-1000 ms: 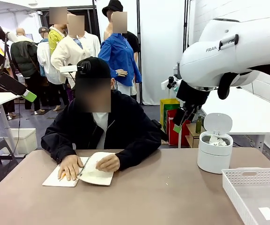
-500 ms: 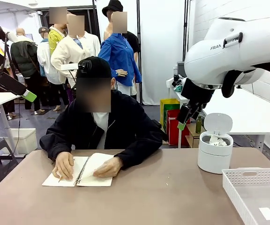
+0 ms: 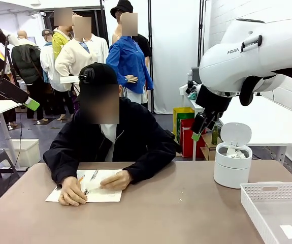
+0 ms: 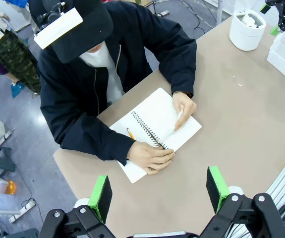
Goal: Sort the paper based on its condition.
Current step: If a person hands you a paper, place it in the Organizing basket , and if it's crumpled, put it in the Trash can.
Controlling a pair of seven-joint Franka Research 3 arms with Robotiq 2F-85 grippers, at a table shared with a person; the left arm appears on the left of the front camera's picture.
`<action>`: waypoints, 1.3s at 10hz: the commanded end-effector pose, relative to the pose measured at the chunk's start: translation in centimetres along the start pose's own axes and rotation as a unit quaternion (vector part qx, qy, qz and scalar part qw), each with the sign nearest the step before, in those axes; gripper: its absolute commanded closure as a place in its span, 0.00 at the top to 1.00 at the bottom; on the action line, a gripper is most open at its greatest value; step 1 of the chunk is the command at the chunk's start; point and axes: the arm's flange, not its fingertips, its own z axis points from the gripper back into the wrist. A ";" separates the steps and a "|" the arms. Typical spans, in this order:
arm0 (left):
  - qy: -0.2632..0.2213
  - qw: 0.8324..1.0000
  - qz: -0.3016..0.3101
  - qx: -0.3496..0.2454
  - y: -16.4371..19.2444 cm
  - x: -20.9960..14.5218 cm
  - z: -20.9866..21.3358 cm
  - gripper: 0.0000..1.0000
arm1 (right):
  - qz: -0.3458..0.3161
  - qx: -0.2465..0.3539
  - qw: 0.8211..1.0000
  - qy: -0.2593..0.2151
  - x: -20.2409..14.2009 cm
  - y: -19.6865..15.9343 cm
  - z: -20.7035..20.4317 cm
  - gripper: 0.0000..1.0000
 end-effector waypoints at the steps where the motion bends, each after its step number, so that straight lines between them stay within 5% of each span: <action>1: 0.000 1.000 0.000 0.001 0.0 0.0 0.0 1.00 | -0.001 0.012 1.000 -0.026 -0.8 3.0 2.4 1.00; 5: 0.000 1.000 0.000 0.001 0.0 0.0 0.0 1.00 | 0.024 0.055 0.992 -0.111 0.8 7.5 6.9 1.00; 10: 0.000 1.000 0.000 0.001 0.0 0.0 0.0 1.00 | 0.022 0.070 0.975 -0.211 4.8 8.1 10.9 1.00; 13: 0.000 1.000 0.000 0.001 0.0 0.0 0.0 1.00 | 0.025 0.068 0.970 -0.233 7.1 7.7 12.5 1.00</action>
